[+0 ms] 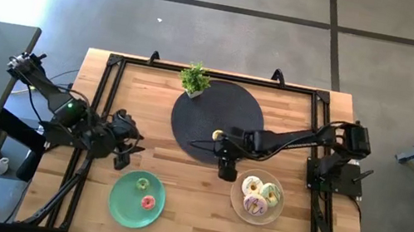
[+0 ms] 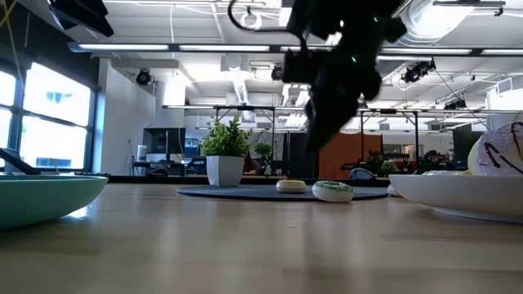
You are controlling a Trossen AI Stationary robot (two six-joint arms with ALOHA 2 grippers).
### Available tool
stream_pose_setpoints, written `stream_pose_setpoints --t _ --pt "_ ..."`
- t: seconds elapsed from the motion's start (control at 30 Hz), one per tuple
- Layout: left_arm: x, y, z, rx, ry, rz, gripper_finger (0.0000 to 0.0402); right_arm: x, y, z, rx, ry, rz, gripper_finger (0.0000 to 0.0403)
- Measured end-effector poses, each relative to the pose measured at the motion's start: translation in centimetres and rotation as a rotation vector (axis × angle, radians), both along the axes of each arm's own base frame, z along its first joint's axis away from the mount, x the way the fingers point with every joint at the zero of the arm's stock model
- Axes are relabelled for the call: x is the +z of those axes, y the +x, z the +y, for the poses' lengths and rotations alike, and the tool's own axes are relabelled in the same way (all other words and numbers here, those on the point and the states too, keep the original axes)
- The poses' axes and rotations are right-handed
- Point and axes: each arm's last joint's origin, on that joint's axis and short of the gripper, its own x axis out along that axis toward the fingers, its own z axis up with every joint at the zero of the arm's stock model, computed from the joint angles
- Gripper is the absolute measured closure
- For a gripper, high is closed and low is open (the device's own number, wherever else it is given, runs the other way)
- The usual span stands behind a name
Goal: Pick & Place donuts
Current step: Put the small green donut on the blue plate
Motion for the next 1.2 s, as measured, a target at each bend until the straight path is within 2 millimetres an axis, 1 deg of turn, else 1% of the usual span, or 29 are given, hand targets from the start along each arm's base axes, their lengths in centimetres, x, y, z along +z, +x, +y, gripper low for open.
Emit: stream_pose_setpoints --t 0.1,0.23,0.43,0.53,0.6,0.7,0.8,0.93,1.0,1.13,1.2 --pt "-0.2 -0.2 0.2 0.024 0.045 0.015 0.0224 -1.6 -1.1 -0.2 -0.031 0.002 0.063 0.0222" --pt "-0.4 -0.4 0.5 0.066 0.081 0.031 0.0224 -2.6 -1.9 -0.3 -0.081 0.022 0.105 0.0222" --pt "-0.4 -0.3 0.5 0.092 0.088 0.016 0.0224 -4.4 -2.8 -0.1 -0.140 0.028 0.064 0.0224" --pt "-0.4 -0.3 0.5 0.093 0.088 0.014 0.0224 -5.0 -3.1 -0.2 -0.157 0.043 0.036 0.0239" --pt "-0.4 -0.3 0.5 0.093 0.088 0.013 0.0224 -5.0 -3.0 -0.1 -0.170 0.060 0.020 0.0260" --pt "-0.4 -0.2 0.5 0.093 0.088 0.013 0.0224 -4.7 -2.6 -0.1 -0.199 0.096 -0.007 0.0301" --pt "-0.4 -0.2 0.5 0.094 0.090 0.012 0.0224 -3.6 -1.5 0.2 -0.192 0.120 -0.074 0.0341" --pt "-0.4 -0.2 0.5 0.094 0.090 0.011 0.0224 -1.8 0.2 0.9 -0.116 0.140 -0.240 0.0388" --pt "-0.4 -0.2 0.5 0.094 0.089 0.012 0.0224 -0.9 1.1 1.4 -0.091 0.164 -0.358 0.0394" --pt "-0.4 -0.2 0.5 0.097 0.094 0.009 0.0224 0.9 2.8 2.5 -0.072 0.205 -0.644 0.0385" --pt "-0.3 -0.2 0.5 0.109 0.107 -0.002 0.0224 1.0 3.6 3.2 -0.055 0.217 -0.771 0.0387"
